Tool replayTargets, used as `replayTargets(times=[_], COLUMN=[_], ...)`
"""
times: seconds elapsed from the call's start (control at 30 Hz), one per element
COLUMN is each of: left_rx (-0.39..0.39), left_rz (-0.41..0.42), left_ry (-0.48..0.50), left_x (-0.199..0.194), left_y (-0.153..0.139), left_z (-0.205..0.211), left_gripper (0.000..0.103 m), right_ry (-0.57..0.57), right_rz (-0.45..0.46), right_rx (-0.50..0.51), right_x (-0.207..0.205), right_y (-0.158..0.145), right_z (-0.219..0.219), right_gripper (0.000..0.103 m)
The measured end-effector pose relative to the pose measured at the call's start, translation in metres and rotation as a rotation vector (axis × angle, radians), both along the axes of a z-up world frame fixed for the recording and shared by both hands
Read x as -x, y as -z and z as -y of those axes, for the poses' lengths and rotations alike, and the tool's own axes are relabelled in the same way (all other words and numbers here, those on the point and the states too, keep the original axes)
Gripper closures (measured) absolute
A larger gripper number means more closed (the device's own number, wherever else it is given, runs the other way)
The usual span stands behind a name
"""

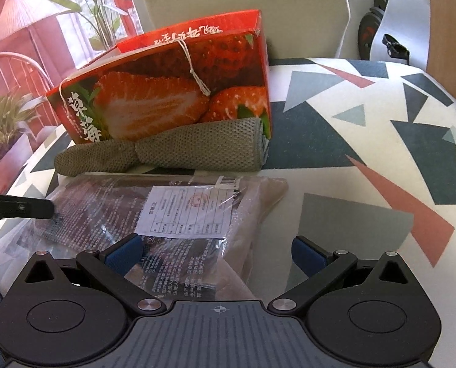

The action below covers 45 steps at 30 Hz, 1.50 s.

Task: Organize soft objects
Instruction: 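Close the left tool on the clear plastic bag while the right tool grips its other end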

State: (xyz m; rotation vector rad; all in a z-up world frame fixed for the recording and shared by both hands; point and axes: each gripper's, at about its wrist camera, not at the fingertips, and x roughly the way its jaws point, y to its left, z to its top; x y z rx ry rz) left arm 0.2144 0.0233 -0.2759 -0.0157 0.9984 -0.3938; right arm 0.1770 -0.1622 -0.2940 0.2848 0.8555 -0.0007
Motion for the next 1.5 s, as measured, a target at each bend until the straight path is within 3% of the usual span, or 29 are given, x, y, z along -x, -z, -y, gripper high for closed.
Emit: replayTargets(times=[0.23,0.37,0.63,1.2,1.5], left_rx=[0.034,0.074,0.074,0.072,0.089], left_rz=[-0.026,-0.035,-0.042,-0.063,-0.101], left_ry=[0.019,0.038,0.063,0.083,0.065], left_x=[-0.008,-0.012,-0.017,-0.023,-0.030], left_y=[0.008,0.010,0.011,0.015,0.019], left_z=[-0.003,-0.005,-0.003,-0.002,-0.006], left_gripper=[0.022,0.030,0.030,0.028,0.021], right_ry=[-0.008,-0.015,-0.040,-0.024,-0.035], right_rz=[-0.031,-0.048,-0.056,-0.088,-0.093], right_rx=[-0.023,-0.046,-0.034,-0.051,-0.041], right_x=[-0.009,-0.016,-0.023,-0.029,-0.031], right_y=[0.004,0.006,0.007,0.005,0.006], right_z=[0.004,0.005,0.002,0.003,0.002], right_gripper=[0.000,0.000,0.000,0.000,0.000])
